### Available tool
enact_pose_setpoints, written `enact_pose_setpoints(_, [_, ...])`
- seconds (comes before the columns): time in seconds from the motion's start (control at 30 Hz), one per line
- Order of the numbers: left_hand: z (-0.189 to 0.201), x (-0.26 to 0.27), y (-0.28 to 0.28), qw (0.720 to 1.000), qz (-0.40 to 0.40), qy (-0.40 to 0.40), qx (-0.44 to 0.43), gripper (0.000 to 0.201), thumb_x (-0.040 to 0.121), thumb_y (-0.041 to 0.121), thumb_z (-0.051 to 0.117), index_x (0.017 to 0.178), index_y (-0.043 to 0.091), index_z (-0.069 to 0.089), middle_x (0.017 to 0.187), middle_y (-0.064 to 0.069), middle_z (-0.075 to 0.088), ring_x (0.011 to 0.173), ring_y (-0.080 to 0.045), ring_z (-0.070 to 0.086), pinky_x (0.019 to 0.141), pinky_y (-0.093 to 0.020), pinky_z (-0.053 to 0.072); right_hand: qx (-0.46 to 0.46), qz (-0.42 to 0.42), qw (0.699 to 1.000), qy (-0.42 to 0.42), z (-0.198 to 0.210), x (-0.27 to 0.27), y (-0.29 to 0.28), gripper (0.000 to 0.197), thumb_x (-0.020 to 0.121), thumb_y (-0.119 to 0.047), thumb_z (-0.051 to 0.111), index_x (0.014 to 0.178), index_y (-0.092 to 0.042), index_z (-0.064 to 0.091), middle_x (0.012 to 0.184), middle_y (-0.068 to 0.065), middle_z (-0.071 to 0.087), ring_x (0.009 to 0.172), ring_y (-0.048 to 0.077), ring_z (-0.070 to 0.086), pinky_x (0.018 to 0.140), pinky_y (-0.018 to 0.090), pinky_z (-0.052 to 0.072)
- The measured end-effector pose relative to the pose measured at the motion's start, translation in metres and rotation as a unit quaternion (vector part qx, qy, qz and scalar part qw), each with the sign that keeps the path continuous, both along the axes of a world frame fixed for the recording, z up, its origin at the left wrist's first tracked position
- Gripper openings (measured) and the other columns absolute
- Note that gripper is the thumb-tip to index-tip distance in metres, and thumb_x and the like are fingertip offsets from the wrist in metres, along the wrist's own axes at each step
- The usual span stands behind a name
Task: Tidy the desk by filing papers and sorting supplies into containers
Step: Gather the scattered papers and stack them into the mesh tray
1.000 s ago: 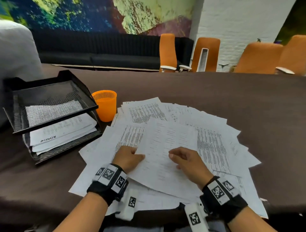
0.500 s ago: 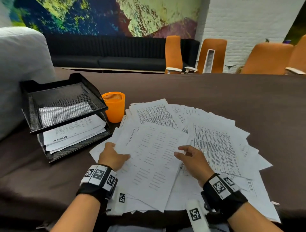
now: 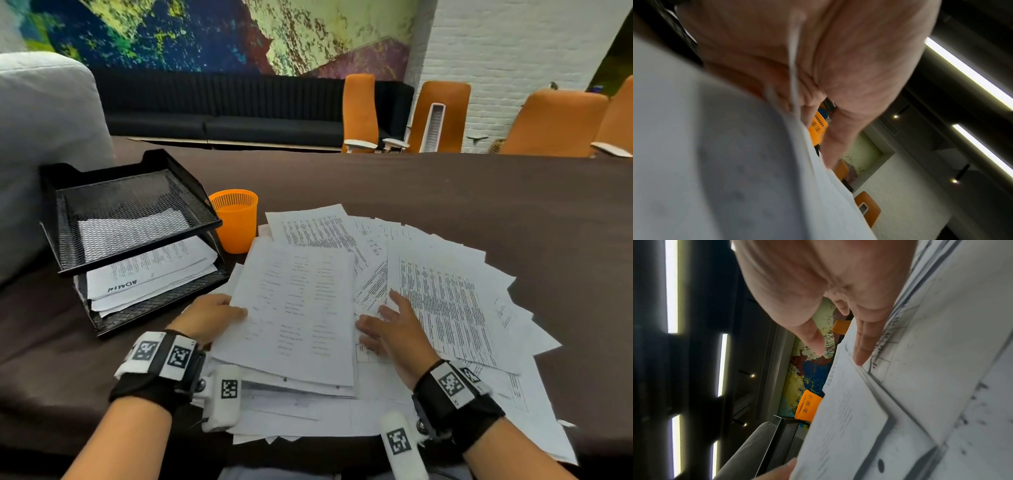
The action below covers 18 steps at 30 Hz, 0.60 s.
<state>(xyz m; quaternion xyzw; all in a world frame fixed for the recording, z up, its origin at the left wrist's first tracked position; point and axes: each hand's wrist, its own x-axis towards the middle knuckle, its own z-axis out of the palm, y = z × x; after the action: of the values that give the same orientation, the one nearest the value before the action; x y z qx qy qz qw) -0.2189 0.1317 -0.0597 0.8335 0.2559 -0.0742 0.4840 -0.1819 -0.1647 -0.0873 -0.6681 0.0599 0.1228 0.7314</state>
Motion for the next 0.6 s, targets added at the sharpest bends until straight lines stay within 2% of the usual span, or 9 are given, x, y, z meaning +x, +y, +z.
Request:
enact_pose_setpoints(0.07, [-0.005, -0.003, 0.000, 0.999, -0.014, 0.027, 0.014, 0.013, 0.087, 0.029, 0.072, 0.091, 0.018, 0.065, 0.096, -0.001, 0.072, 0.089, -0.021, 0.070, 0.090, -0.040, 0.055, 0.001, 0.005, 1.000, 0.011, -0.002, 0.001, 0.004, 0.077, 0.087, -0.009, 0.072, 0.148, -0.027, 0.028, 0.151, 0.009, 0.035, 0.111, 0.028, 0.064, 0.082, 0.036, 0.058])
enact_pose_setpoints(0.13, [-0.005, -0.005, -0.005, 0.996, -0.022, 0.053, 0.070, 0.021, 0.084, 0.031, 0.075, 0.095, 0.018, 0.061, 0.104, 0.002, 0.065, 0.093, -0.018, 0.064, 0.081, -0.031, 0.050, -0.006, 0.022, 1.000, 0.014, -0.003, 0.002, 0.010, 0.075, 0.088, -0.012, 0.072, 0.148, -0.024, 0.029, 0.148, 0.010, 0.039, 0.111, 0.027, 0.064, 0.084, 0.037, 0.057])
enact_pose_setpoints(0.23, [0.001, -0.008, -0.013, 0.987, -0.036, 0.067, 0.139, 0.054, 0.084, 0.025, 0.075, 0.131, 0.009, 0.052, 0.132, -0.006, 0.055, 0.115, -0.023, 0.056, 0.084, -0.026, 0.039, -0.027, 0.035, 0.999, 0.019, -0.002, 0.002, 0.022, 0.070, 0.088, -0.014, 0.071, 0.146, -0.019, 0.032, 0.140, 0.009, 0.046, 0.106, 0.027, 0.066, 0.083, 0.037, 0.058])
enact_pose_setpoints(0.27, [0.003, -0.008, -0.014, 0.987, -0.040, 0.064, 0.139, 0.057, 0.085, 0.023, 0.075, 0.135, 0.010, 0.050, 0.131, -0.006, 0.055, 0.112, -0.022, 0.056, 0.085, -0.025, 0.039, -0.046, 0.036, 0.998, 0.022, -0.001, 0.003, 0.028, 0.068, 0.088, -0.015, 0.071, 0.145, -0.018, 0.033, 0.136, 0.008, 0.049, 0.104, 0.026, 0.066, 0.082, 0.037, 0.058])
enact_pose_setpoints(0.37, [-0.002, -0.006, -0.011, 0.992, -0.059, 0.054, 0.098, 0.045, 0.085, 0.015, 0.074, 0.127, 0.018, 0.056, 0.107, 0.002, 0.061, 0.082, -0.009, 0.059, 0.066, -0.020, 0.044, -0.068, 0.054, 0.995, 0.048, 0.003, 0.004, 0.047, 0.055, 0.089, -0.014, 0.069, 0.137, -0.012, 0.041, 0.116, 0.008, 0.063, 0.089, 0.023, 0.069, 0.074, 0.039, 0.060])
enact_pose_setpoints(0.4, [-0.002, -0.006, -0.011, 0.992, -0.068, 0.055, 0.090, 0.042, 0.085, 0.014, 0.073, 0.124, 0.020, 0.057, 0.104, 0.003, 0.062, 0.079, -0.007, 0.059, 0.060, -0.019, 0.044, -0.065, 0.073, 0.994, 0.056, 0.005, 0.004, 0.054, 0.047, 0.090, -0.012, 0.067, 0.132, -0.008, 0.046, 0.111, 0.010, 0.067, 0.085, 0.024, 0.070, 0.070, 0.039, 0.060])
enact_pose_setpoints(0.43, [-0.004, -0.007, -0.009, 0.993, -0.071, 0.056, 0.081, 0.040, 0.085, 0.014, 0.073, 0.121, 0.022, 0.058, 0.105, 0.003, 0.064, 0.079, -0.007, 0.061, 0.059, -0.019, 0.045, -0.071, 0.090, 0.991, 0.062, 0.006, 0.006, 0.060, 0.040, 0.091, -0.009, 0.064, 0.129, -0.002, 0.052, 0.110, 0.012, 0.069, 0.087, 0.028, 0.070, 0.072, 0.040, 0.060])
enact_pose_setpoints(0.53, [-0.006, -0.008, -0.008, 0.996, -0.059, 0.042, 0.041, 0.031, 0.086, 0.022, 0.074, 0.112, 0.024, 0.059, 0.113, -0.001, 0.067, 0.085, -0.012, 0.063, 0.065, -0.024, 0.049, -0.156, 0.106, 0.982, 0.030, 0.013, 0.008, 0.069, 0.028, 0.092, -0.004, 0.056, 0.117, 0.008, 0.062, 0.114, 0.023, 0.068, 0.107, 0.039, 0.065, 0.092, 0.047, 0.055])
enact_pose_setpoints(0.6, [-0.003, -0.008, -0.008, 0.999, -0.025, 0.028, 0.006, 0.036, 0.087, 0.034, 0.071, 0.118, 0.021, 0.056, 0.111, 0.000, 0.062, 0.088, -0.013, 0.060, 0.065, -0.024, 0.047, -0.183, 0.086, 0.979, -0.019, 0.022, 0.013, 0.061, 0.021, 0.090, -0.005, 0.055, 0.105, 0.002, 0.068, 0.105, 0.017, 0.071, 0.102, 0.035, 0.067, 0.092, 0.046, 0.055])
